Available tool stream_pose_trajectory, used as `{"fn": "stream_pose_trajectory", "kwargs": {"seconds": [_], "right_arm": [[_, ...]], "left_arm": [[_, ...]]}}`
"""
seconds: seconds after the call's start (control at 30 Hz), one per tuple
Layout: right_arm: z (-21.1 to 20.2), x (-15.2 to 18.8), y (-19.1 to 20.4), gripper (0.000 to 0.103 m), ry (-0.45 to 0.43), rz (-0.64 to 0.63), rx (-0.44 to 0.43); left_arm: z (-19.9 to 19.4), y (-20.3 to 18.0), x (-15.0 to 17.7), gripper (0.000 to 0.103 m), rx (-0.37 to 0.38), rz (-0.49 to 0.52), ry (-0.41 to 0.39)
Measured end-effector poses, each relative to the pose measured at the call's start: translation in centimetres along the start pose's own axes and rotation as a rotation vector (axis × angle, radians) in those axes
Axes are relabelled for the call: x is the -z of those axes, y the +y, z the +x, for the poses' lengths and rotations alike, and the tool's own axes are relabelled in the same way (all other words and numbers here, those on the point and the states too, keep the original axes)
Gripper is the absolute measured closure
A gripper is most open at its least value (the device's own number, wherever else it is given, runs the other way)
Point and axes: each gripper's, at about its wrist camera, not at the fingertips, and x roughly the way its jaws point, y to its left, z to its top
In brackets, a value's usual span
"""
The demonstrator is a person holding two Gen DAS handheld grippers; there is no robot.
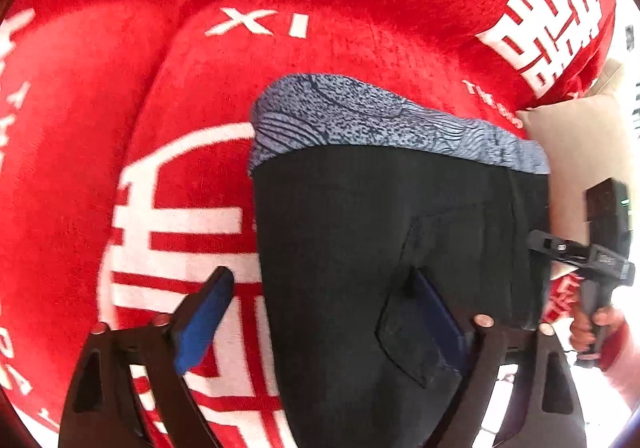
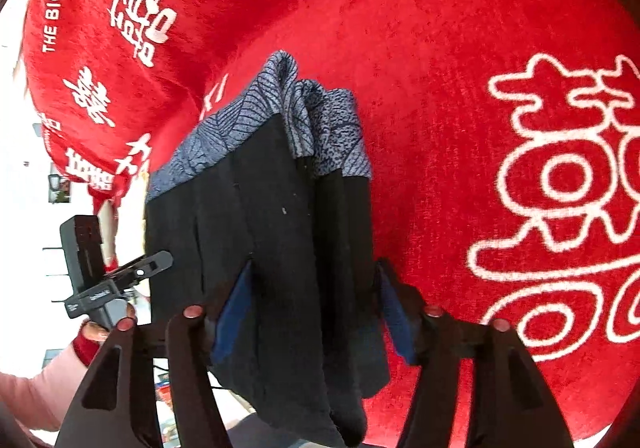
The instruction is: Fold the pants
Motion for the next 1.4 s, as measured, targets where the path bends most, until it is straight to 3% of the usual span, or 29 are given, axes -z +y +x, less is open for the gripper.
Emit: {"fn": "stream_pose_trajectory", "kwargs": {"seconds": [0.2,0.5,0.53,0.6,0.67,0.87,1.0,1.4], "right_arm": [[-1.5,1.0,1.1,0.031,-0.044,0.021,0.106],[-4.7,3.6,0.5,0.02,-0.098,0.159,0.191],[-5.1,4.0,0.3,0.019,-0.1,0.184,0.214],[-5.6,4.7,0.2,0.011,-0.09,0.214,0.291],[-5.9,5.4,0.5,0.011,-0.078,0.215,0.365],[-6.7,7.3,0.9,0.011,-0.04,0.212,0.463],[-7.4,8.3,1.8,0.011,-0.026,0.226,0.463],[-7.2,10.6,9.8,0.011,0.013,0.108,0.448]], "left_arm": [[-1.0,-1.4,0.8,0.011,-0.101,0.031,-0.037],[-2.5,-0.8,3.0,0.011,-0.189,-0.045,-0.034],[-2.7,-0.9,3.3,0.011,-0.195,-0.045,-0.112],[-3.2,-1.1,3.9,0.011,-0.236,-0.043,-0.092],[-3.9,-1.4,4.6,0.011,-0.259,-0.025,-0.089],[-4.8,-2.2,6.4,0.011,-0.346,-0.002,-0.04],[-5.8,-2.6,7.8,0.011,-0.345,-0.015,-0.017],[-9.4,-6.3,10.3,0.011,-0.341,0.056,0.002]]}}
